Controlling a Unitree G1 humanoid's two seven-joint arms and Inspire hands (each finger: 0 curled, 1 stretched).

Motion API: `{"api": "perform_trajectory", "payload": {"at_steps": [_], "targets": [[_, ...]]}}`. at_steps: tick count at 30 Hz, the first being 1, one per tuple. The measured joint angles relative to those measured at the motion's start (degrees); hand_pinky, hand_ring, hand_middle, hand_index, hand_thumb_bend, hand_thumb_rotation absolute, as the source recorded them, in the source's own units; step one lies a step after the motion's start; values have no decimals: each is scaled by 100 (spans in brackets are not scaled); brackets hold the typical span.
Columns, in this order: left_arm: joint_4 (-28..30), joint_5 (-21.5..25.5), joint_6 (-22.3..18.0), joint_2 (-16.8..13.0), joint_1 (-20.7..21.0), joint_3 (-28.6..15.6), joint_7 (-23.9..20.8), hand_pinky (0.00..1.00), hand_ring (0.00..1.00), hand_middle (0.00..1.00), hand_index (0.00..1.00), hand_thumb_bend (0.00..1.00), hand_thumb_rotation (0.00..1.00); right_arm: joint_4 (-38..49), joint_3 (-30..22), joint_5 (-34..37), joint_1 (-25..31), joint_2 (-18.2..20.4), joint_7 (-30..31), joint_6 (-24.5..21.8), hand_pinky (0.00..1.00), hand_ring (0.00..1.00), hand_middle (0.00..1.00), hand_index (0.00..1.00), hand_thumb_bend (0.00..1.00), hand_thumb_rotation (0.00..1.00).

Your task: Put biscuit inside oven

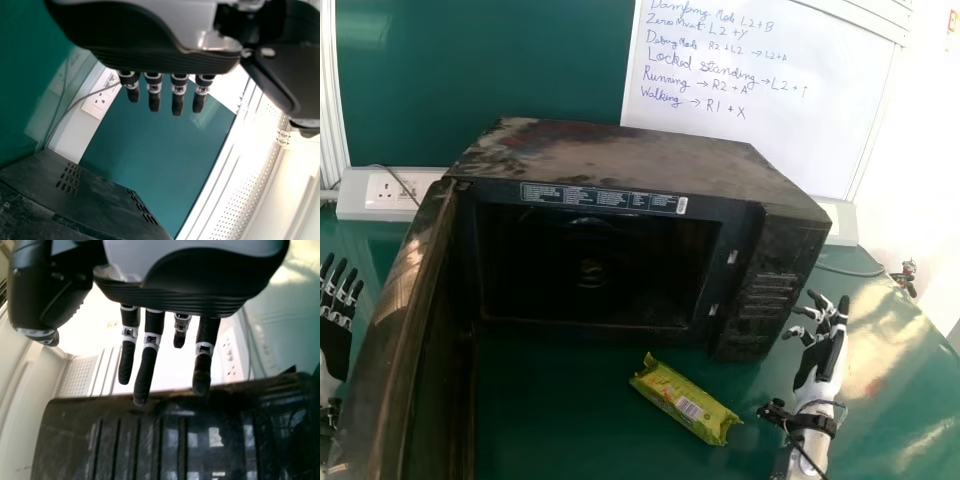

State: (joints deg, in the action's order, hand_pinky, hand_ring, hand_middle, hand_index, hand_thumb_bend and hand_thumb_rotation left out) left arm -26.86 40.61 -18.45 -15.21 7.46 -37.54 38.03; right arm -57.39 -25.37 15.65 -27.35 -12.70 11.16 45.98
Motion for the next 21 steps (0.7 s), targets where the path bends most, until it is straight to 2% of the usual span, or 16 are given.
{"api": "perform_trajectory", "payload": {"at_steps": [2,9,12,18,21], "targets": [[18,0,0,2,1,0,0,90,76,82,97,0,0,-30,41,-67,1,-20,8,110,21,32,44,63,83,100],[44,3,0,23,19,1,0,91,76,81,97,0,0,-76,200,-371,34,-83,-120,501,24,35,47,65,89,100],[22,4,-7,23,46,-2,9,98,77,82,98,0,0,-46,293,-563,100,-137,-283,712,25,35,48,66,90,100],[-46,1,-44,26,80,-3,51,86,75,81,96,0,0,103,464,-920,230,-325,-519,963,27,37,51,67,93,100],[-36,0,-44,35,77,-2,32,85,74,81,96,0,0,234,519,-949,294,-347,-642,992,27,37,52,67,92,100]]}}
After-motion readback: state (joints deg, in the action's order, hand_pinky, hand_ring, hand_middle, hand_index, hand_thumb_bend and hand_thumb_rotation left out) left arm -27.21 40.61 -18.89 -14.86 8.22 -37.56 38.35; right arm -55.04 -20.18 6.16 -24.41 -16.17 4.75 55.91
